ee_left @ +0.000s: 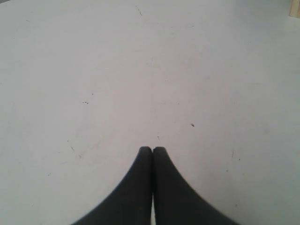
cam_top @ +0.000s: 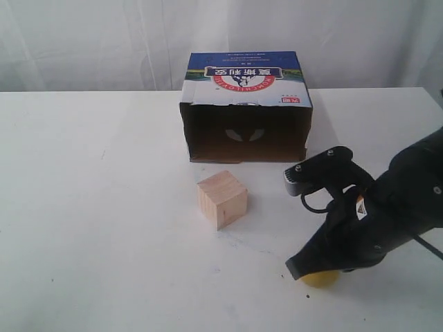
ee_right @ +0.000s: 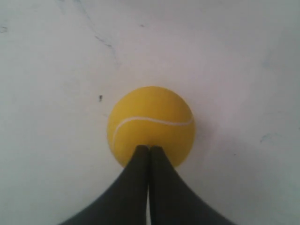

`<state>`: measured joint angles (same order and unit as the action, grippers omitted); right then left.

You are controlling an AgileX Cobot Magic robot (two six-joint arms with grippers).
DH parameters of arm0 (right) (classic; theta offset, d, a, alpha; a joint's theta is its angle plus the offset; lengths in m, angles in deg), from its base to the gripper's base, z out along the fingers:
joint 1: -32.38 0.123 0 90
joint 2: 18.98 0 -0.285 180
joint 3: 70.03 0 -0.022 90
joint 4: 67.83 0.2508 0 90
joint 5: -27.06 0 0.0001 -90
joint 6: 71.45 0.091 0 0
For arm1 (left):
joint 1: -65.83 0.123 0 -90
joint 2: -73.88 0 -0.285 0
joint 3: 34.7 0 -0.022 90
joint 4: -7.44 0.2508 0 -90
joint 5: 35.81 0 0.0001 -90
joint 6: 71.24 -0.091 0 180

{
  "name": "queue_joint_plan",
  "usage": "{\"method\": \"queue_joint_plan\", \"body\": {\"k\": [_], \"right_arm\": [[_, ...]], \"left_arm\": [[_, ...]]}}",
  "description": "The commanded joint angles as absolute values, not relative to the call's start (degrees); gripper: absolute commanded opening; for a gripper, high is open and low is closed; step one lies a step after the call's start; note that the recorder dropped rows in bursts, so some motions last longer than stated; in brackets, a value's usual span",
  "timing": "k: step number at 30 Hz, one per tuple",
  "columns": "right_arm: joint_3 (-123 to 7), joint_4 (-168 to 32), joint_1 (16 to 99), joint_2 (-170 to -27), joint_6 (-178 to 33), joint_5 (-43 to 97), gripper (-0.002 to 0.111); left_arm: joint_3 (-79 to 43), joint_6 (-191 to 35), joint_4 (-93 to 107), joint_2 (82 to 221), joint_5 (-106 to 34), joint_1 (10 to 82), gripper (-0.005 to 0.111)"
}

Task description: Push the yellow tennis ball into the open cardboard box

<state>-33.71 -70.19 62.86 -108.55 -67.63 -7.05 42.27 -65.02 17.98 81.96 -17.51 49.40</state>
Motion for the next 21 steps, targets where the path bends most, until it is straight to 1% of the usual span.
{"method": "queue_joint_plan", "body": {"k": [1, 15, 21], "right_arm": [[-33.3, -72.5, 59.6, -112.9, -67.1, -5.3, 0.000], [-33.3, -72.6, 59.1, -114.7, -66.4, -4.7, 0.000], [-34.0, -72.6, 59.1, -114.7, -66.4, -0.4, 0.000]], "left_arm": [[42.5, -65.1, 18.2, 81.7, -16.9, 49.1, 0.000], [42.5, -65.1, 18.2, 81.7, -16.9, 49.1, 0.000], [42.5, -65.1, 18.2, 81.7, -16.9, 49.1, 0.000]]}}
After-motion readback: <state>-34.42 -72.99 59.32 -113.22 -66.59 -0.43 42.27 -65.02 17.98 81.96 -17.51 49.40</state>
